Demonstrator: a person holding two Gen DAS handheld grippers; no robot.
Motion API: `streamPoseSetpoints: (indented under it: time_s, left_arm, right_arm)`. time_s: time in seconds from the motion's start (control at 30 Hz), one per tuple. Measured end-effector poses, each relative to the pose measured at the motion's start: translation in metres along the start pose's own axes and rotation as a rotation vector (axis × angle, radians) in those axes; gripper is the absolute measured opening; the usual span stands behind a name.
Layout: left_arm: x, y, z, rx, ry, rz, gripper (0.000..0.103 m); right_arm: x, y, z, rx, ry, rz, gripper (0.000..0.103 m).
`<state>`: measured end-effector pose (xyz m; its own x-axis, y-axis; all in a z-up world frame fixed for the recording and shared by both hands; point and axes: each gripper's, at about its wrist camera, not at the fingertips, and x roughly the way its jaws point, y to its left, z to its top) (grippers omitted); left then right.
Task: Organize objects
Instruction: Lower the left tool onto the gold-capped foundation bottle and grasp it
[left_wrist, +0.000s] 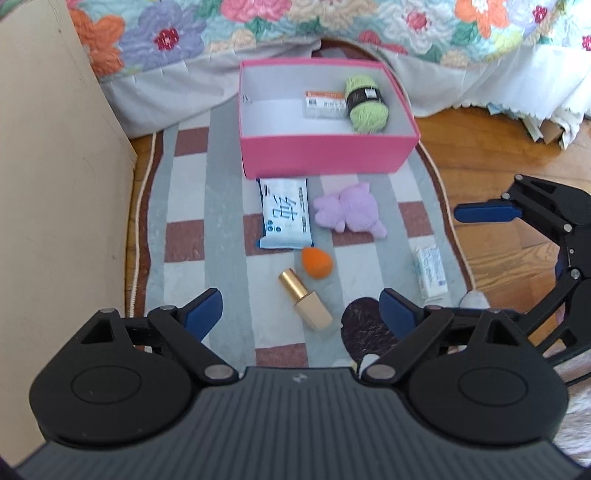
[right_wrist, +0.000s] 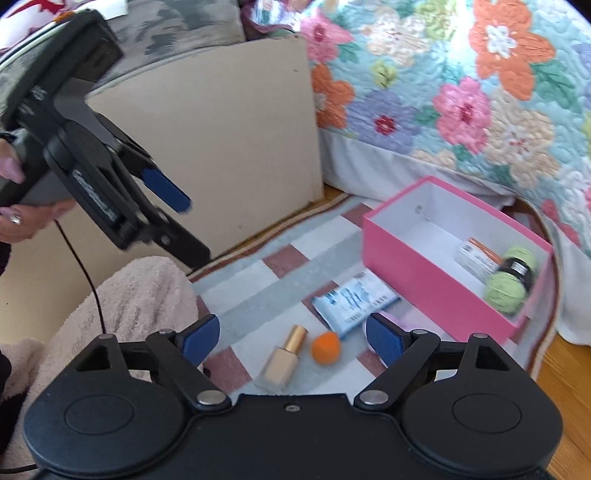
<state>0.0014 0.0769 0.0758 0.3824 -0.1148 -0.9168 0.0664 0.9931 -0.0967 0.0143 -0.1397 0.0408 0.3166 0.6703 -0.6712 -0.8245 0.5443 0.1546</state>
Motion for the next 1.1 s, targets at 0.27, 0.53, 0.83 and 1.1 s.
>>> streamPoseSetpoints:
  time_s: [0.27, 0.53, 0.83, 1.1]
  left_arm:
    - [0.047, 0.003, 0.021, 0.011, -0.023, 0.017, 0.096]
    - [0.128, 0.015, 0.014, -0.116, 0.13, -0.103, 0.096]
    - [0.182, 0.031, -0.001, -0.291, 0.184, -0.06, 0.093]
    - [0.204, 0.018, -0.023, -0.339, 0.222, -0.083, 0.057]
  right_arm:
    - [0.062, 0.017, -0.024, -0.096, 0.01, -0.028, 0.093]
    - [0.125, 0.028, -0.05, -0.091, 0.136, -0.004, 0.093]
    - [0.172, 0.005, -0.077, 0.164, 0.276, 0.014, 0.09]
    - [0.17, 0.017, -0.091, 0.11, 0.256, -0.054, 0.05]
